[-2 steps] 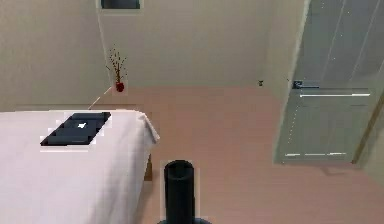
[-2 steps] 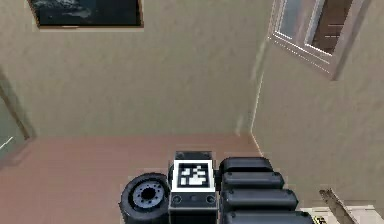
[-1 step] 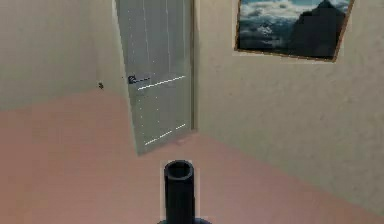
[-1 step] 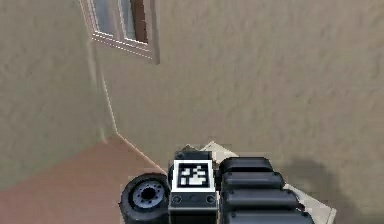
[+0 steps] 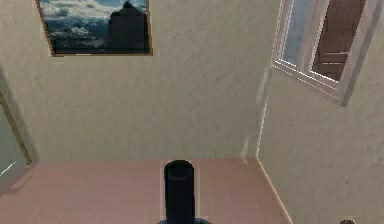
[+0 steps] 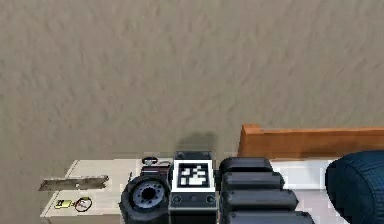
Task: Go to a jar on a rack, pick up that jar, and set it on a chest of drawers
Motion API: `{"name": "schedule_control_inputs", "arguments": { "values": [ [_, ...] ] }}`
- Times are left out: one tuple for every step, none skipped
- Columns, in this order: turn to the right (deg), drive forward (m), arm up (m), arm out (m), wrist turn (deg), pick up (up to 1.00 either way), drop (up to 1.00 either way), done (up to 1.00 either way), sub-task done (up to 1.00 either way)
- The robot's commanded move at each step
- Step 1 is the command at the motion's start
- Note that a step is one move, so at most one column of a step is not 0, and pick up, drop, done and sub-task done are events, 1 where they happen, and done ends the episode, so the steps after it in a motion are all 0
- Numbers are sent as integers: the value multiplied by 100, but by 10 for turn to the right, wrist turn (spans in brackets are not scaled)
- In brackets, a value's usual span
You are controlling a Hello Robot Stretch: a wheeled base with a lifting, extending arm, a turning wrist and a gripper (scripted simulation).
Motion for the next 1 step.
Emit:
{"name": "schedule_control_inputs", "arguments": {
  "values": [
    [150, 0, 0, 0, 0, 0, 0, 0, 0]
  ]
}}
